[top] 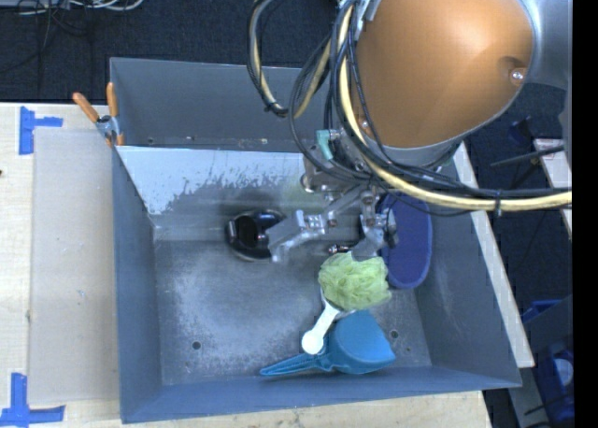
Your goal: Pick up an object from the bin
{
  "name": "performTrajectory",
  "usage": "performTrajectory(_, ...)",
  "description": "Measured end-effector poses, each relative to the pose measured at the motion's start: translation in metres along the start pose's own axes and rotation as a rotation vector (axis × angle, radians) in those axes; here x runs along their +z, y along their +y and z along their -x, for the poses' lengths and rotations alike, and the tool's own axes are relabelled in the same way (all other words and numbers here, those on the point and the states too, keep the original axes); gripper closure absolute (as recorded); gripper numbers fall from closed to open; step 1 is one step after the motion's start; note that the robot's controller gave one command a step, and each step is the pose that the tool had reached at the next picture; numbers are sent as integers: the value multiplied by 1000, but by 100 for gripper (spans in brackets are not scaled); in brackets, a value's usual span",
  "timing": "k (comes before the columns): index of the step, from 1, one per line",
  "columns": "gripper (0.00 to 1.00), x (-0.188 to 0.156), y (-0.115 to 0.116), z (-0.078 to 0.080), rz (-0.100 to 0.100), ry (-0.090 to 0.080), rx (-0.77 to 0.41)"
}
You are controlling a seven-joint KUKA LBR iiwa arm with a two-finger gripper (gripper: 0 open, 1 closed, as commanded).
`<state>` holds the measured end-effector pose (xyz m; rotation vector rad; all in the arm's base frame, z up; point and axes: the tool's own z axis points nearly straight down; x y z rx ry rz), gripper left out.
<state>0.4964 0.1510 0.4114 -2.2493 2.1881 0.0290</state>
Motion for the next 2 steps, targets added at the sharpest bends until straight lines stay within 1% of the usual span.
performTrajectory(1,0,59,7,-102,6,1,51)
performTrajectory(2,100,56,6,-98,2,-2,47)
